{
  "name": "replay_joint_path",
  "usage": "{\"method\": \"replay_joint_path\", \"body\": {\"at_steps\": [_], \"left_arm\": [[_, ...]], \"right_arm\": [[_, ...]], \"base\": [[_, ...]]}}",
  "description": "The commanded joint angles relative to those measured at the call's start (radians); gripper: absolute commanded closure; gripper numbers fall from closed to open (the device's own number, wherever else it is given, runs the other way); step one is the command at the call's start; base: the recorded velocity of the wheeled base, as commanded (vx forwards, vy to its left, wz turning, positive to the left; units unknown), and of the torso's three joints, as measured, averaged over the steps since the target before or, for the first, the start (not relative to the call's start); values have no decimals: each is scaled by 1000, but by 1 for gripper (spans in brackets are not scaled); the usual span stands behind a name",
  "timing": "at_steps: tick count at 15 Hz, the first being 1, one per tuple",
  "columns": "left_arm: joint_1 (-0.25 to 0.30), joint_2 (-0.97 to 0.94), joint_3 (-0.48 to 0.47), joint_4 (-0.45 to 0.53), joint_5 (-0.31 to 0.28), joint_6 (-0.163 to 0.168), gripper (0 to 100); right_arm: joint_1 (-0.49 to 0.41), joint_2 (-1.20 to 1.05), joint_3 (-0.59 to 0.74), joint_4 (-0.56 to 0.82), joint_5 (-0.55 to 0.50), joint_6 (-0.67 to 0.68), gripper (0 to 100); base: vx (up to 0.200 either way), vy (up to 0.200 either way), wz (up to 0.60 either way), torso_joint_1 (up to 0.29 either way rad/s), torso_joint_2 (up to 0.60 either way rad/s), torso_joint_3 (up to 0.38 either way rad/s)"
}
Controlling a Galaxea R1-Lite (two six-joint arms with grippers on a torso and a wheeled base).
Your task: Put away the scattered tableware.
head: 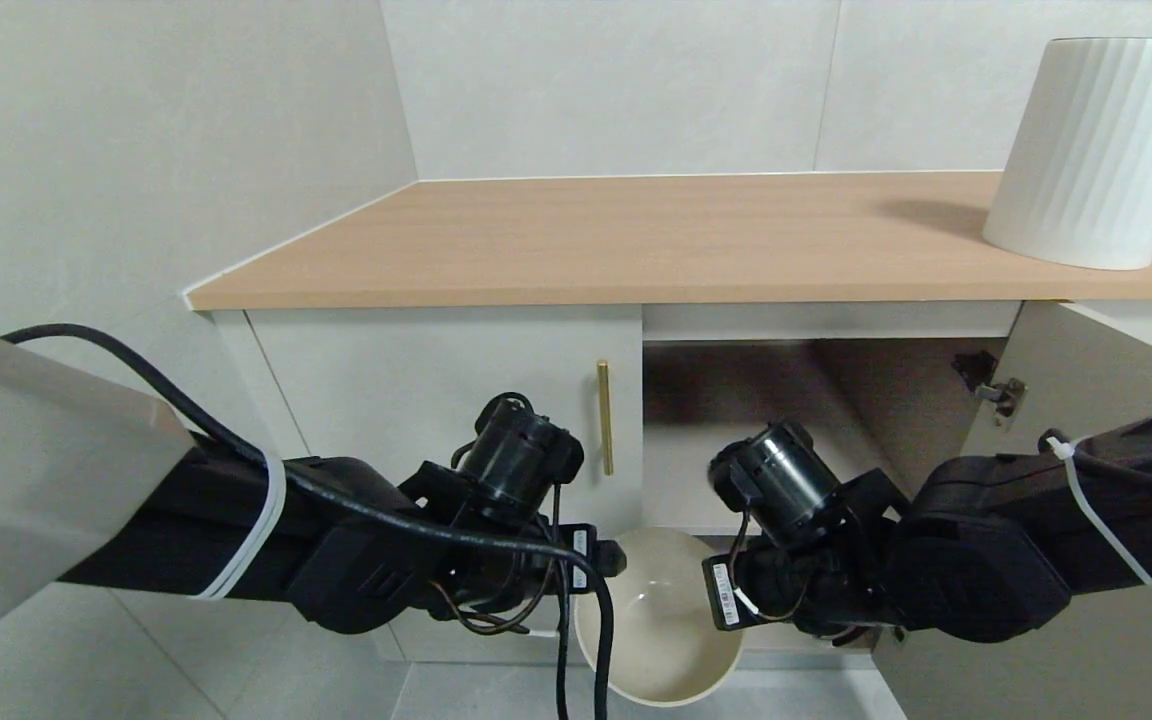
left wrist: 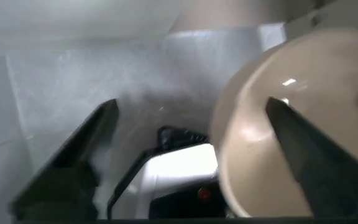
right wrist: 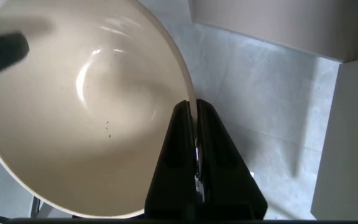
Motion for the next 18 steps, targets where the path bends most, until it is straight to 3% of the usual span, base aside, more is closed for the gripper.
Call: {"method": "replay_joint_path", "body": {"at_steps": [1, 5, 8, 12, 18], "left_arm": [[2, -39, 4, -17, -4, -12, 0], [5, -59, 4, -22, -5, -23, 0], [11, -54, 3, -22, -5, -23, 0], [11, -56, 3, -22, -5, -23, 0], [13, -59, 3, -22, -5, -23, 0]], "right_arm": [[1, 7, -3, -3, 2, 1, 100], [-59, 24, 2, -83, -3, 1, 100], [-194, 44, -1, -219, -18, 1, 100], [-292, 99, -16, -362, -63, 4, 100], [-383, 220, -114, -384, -67, 106, 100]], "base": [[0, 0, 0, 0, 0, 0], [0, 0, 0, 0, 0, 0], [0, 0, 0, 0, 0, 0], [0, 0, 0, 0, 0, 0], [0, 0, 0, 0, 0, 0]]}}
